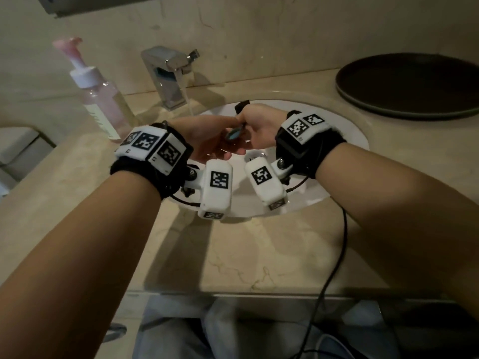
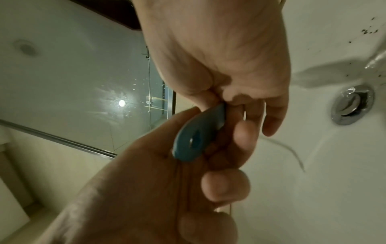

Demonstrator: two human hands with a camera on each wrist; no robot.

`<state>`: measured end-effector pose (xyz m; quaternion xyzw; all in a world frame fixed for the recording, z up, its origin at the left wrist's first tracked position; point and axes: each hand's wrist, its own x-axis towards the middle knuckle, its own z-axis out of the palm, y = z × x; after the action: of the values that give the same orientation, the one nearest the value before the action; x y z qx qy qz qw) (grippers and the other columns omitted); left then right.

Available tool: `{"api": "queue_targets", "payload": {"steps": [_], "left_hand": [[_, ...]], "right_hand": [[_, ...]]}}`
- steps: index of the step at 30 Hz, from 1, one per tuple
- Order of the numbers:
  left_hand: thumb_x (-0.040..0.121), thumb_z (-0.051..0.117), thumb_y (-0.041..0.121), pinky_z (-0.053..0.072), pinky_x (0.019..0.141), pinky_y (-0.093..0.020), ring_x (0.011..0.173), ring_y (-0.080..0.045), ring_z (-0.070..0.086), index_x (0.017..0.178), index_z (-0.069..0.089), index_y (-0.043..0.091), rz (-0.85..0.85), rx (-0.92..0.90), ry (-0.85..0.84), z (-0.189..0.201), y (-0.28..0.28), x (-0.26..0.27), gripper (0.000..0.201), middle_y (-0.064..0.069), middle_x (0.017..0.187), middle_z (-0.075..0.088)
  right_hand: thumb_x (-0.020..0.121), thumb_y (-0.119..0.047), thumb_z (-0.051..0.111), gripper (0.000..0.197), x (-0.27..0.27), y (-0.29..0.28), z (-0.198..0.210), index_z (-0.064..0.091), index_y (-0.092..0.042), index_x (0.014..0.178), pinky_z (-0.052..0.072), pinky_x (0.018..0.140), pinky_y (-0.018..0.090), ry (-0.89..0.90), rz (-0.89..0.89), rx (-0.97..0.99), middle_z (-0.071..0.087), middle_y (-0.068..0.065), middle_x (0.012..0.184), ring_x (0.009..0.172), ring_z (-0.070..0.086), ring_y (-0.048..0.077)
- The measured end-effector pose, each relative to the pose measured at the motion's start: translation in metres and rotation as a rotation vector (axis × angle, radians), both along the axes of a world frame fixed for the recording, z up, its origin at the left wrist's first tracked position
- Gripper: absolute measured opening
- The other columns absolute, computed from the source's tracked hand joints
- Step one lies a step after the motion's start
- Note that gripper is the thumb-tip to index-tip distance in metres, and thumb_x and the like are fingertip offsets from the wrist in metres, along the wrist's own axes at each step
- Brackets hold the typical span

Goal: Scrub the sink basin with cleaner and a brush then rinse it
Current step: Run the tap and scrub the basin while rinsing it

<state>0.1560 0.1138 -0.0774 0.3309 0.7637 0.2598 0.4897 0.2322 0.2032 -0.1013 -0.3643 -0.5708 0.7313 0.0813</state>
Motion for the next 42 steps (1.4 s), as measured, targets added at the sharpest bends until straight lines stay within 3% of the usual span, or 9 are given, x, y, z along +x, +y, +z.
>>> {"api": "queue_targets", "payload": {"steps": [7,11,14,18,22,25,27,32,42], "left_hand": [[0.099,0.037,0.026,0.015,0.03,-0.011,0.029,-0.001,0.03,0.074,0.045,0.019,0.063,0.058,0.011,-0.007,0.018,0.004,0.028,0.01,0.045,0.048],[0.098,0.035,0.02,0.016,0.031,-0.01,0.027,-0.002,0.029,0.074,0.045,0.015,0.179,0.095,0.067,-0.008,0.026,0.002,0.027,0.008,0.041,0.048],[0.098,0.034,0.012,0.018,0.033,-0.012,0.034,-0.003,0.032,0.081,0.047,0.011,0.23,0.097,0.154,-0.012,0.033,0.001,0.021,0.006,0.058,0.053],[0.099,0.036,0.011,0.023,0.034,-0.01,0.05,-0.008,0.033,0.082,0.049,0.009,0.233,0.086,0.376,-0.028,0.046,-0.006,0.022,0.003,0.068,0.05],[0.099,0.042,0.011,0.036,0.056,-0.028,0.061,-0.023,0.042,0.112,0.06,-0.001,0.038,-0.022,0.662,-0.04,0.055,-0.015,0.025,-0.011,0.087,0.053],[0.101,0.036,0.011,0.044,0.083,-0.042,0.097,-0.038,0.051,0.131,0.05,-0.003,-0.069,-0.09,0.768,-0.048,0.062,-0.015,0.036,-0.025,0.117,0.053],[0.102,0.032,0.013,0.044,0.095,-0.042,0.099,-0.037,0.05,0.134,0.047,0.0,-0.141,-0.1,0.809,-0.056,0.068,-0.016,0.037,-0.025,0.13,0.051],[0.102,0.033,0.034,0.04,0.092,-0.036,0.115,-0.035,0.051,0.132,0.045,0.007,-0.287,-0.084,0.843,-0.081,0.088,-0.024,0.042,-0.021,0.128,0.053],[0.099,0.039,0.033,0.033,0.077,-0.031,0.093,-0.027,0.046,0.119,0.054,0.008,-0.459,-0.096,0.85,-0.12,0.127,-0.023,0.035,-0.013,0.105,0.052]], "right_hand": [[0.094,-0.025,0.044,0.017,0.024,0.018,-0.001,0.052,-0.015,0.084,0.041,0.083,0.029,-0.199,0.112,0.231,0.061,-0.002,0.077,0.077,0.056,0.014],[0.099,-0.027,0.034,0.028,0.05,0.045,-0.004,0.048,-0.019,0.075,0.043,0.075,0.029,-0.223,-0.065,0.246,0.069,-0.007,0.064,0.074,0.058,0.012],[0.097,-0.023,0.036,0.026,0.069,0.063,-0.007,0.049,-0.02,0.074,0.042,0.075,0.028,-0.197,-0.186,0.209,0.065,-0.007,0.072,0.071,0.054,0.01],[0.094,-0.021,0.042,0.02,0.086,0.079,-0.01,0.051,-0.022,0.076,0.035,0.054,0.021,-0.234,-0.266,0.224,0.059,-0.009,0.071,0.06,0.048,0.006],[0.094,-0.022,0.043,0.02,0.096,0.091,-0.018,0.052,-0.022,0.076,0.032,0.044,0.017,-0.246,-0.297,0.208,0.057,-0.008,0.068,0.054,0.044,0.004],[0.093,-0.022,0.046,0.017,0.101,0.099,-0.023,0.054,-0.022,0.078,0.032,0.047,0.019,-0.224,-0.335,0.162,0.057,-0.009,0.066,0.051,0.043,0.005],[0.092,-0.022,0.048,0.014,0.105,0.104,-0.023,0.056,-0.021,0.081,0.032,0.05,0.019,-0.171,-0.369,0.122,0.058,-0.008,0.066,0.052,0.043,0.006],[0.093,-0.021,0.046,0.018,0.109,0.114,-0.026,0.056,-0.021,0.078,0.03,0.048,0.017,-0.063,-0.468,0.067,0.054,-0.008,0.057,0.049,0.04,0.005],[0.091,-0.023,0.049,0.02,0.088,0.115,-0.032,0.051,-0.024,0.072,0.025,0.035,0.004,-0.277,-0.413,0.198,0.05,-0.008,0.06,0.027,0.035,0.002]]}}
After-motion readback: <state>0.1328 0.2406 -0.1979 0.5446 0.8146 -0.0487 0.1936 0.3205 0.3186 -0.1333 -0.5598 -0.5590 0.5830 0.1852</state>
